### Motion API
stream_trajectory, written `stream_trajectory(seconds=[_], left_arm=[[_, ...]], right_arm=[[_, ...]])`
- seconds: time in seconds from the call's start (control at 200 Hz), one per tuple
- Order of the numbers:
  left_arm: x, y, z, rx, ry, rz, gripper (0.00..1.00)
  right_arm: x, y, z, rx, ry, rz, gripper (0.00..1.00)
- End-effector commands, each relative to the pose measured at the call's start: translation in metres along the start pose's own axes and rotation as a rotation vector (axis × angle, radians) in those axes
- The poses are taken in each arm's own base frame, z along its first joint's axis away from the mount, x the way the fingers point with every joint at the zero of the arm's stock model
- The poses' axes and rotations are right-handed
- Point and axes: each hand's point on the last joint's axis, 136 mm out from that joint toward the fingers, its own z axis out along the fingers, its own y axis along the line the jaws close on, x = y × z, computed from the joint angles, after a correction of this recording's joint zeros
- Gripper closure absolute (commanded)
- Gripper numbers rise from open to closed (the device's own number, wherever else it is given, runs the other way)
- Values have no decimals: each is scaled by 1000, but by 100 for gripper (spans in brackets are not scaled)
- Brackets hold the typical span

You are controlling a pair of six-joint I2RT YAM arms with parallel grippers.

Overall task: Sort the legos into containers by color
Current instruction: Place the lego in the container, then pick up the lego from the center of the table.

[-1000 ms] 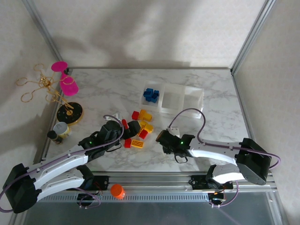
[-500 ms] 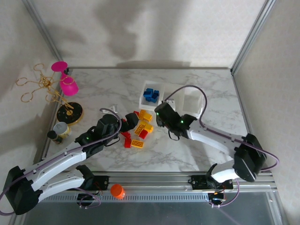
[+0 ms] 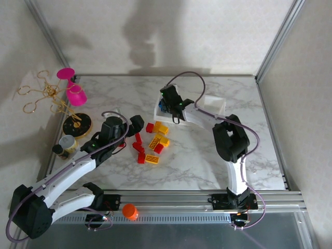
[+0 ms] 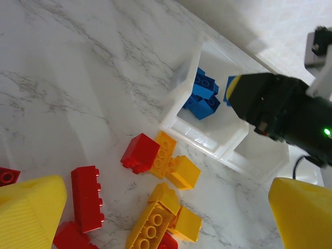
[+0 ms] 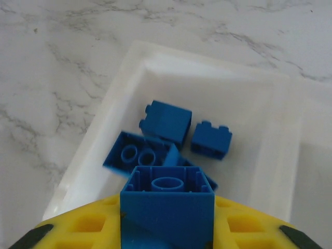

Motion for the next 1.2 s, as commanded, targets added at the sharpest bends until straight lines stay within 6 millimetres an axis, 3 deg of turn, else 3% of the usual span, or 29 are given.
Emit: stream_trajectory(seconds=[0.0, 0.095, 0.215, 0.385, 0.601, 0.686, 0.721, 0.931, 1.197], left_arm=[[-16, -17, -3, 55, -31, 6, 0], [-17, -16, -1, 53, -33, 2, 0], [-17, -16, 0, 54, -29, 1, 0], [-18, -18, -1, 64, -26, -9, 0], [-17, -23, -10, 95, -17, -16, 0], [-13, -20, -13, 97, -8, -17, 0], [-11, -19, -14, 98, -3, -18, 0], [4, -9, -19, 93, 43, -31, 0], [26, 7, -26, 91, 83, -70, 0]], right_arm=[[-19, -10, 16, 24, -22, -27, 64], [-20, -15, 28, 34, -8, -32, 55], [-27, -14, 23, 25, -27, -47, 44], [-43, -6, -6, -30, -65, -36, 40], [-35, 9, -53, -91, -76, -42, 35], [-23, 7, -66, -112, -58, -30, 33], [-13, 20, -76, -131, -52, -47, 32], [31, 27, -110, -183, 0, -52, 27], [101, 30, -135, -211, 116, -78, 22]])
